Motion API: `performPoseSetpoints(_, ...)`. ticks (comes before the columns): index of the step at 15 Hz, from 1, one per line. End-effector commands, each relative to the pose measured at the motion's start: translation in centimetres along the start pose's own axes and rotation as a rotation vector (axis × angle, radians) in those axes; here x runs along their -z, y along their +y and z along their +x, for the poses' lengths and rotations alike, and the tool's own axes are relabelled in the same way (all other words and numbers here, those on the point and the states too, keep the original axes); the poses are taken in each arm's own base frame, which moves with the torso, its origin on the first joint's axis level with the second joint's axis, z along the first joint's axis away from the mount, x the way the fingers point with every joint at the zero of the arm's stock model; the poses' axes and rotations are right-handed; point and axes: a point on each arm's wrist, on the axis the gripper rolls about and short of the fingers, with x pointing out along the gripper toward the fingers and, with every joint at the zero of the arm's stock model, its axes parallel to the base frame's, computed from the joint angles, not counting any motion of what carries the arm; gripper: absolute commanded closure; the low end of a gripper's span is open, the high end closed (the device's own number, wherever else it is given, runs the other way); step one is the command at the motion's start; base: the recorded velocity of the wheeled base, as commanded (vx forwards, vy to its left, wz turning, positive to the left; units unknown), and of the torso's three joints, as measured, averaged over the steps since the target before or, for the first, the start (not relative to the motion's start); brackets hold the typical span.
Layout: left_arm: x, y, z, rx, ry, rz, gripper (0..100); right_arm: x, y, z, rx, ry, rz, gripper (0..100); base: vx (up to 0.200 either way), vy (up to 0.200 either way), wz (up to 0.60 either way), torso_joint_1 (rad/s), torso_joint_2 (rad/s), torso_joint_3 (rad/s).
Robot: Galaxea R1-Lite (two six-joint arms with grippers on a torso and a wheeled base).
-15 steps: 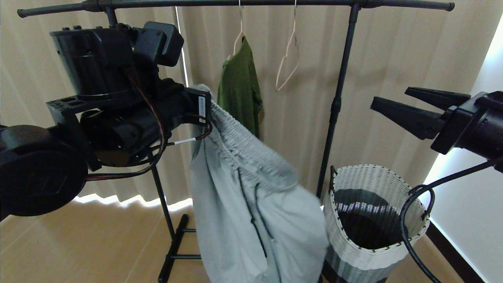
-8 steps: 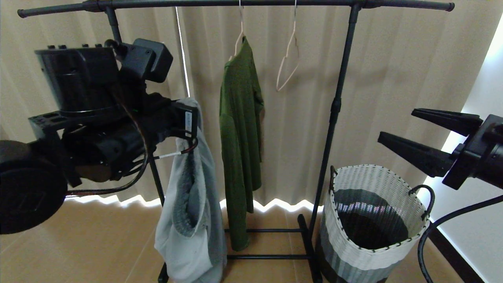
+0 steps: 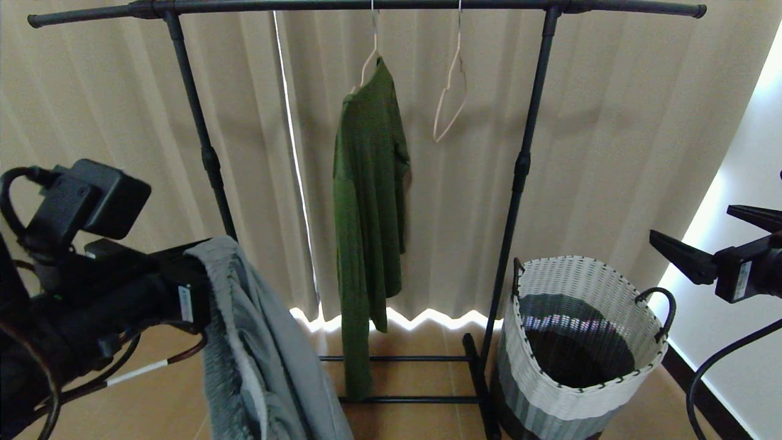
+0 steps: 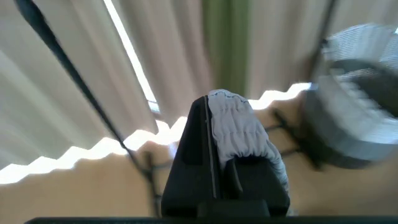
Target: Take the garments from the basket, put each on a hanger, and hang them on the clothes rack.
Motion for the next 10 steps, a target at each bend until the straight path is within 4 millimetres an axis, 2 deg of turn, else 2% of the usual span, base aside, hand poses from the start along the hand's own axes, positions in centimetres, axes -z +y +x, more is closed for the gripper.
performPoseSetpoints(1, 0.8, 0.4, -2.4, 0.017, -0.031, -0.052, 100, 0.1, -0.2, 0.0, 0.017, -0.001, 0.000, 0, 0.000, 0.000, 0.00, 0.000, 0.00, 0.000)
performPoseSetpoints(3, 1.7, 0.9, -3.6, 0.004, -0.029, -0.130, 100, 0.0, -0.3, 0.5, 0.022, -0.023, 0.001, 0, 0.000, 0.000, 0.00, 0.000, 0.00, 0.000)
performPoseSetpoints(7, 1.9, 2.7, -3.7, -0.085, -0.030, -0.117, 100, 0.7, -0.1, 0.9, 0.024, -0.038, 0.003, 0, 0.000, 0.000, 0.00, 0.000, 0.00, 0.000)
performPoseSetpoints(10, 1.9, 3.2, -4.2, -0.083, -0.047, -0.122, 100, 1.3, 0.0, 0.7, 0.029, -0.058, 0.004, 0, 0.000, 0.000, 0.00, 0.000, 0.00, 0.000)
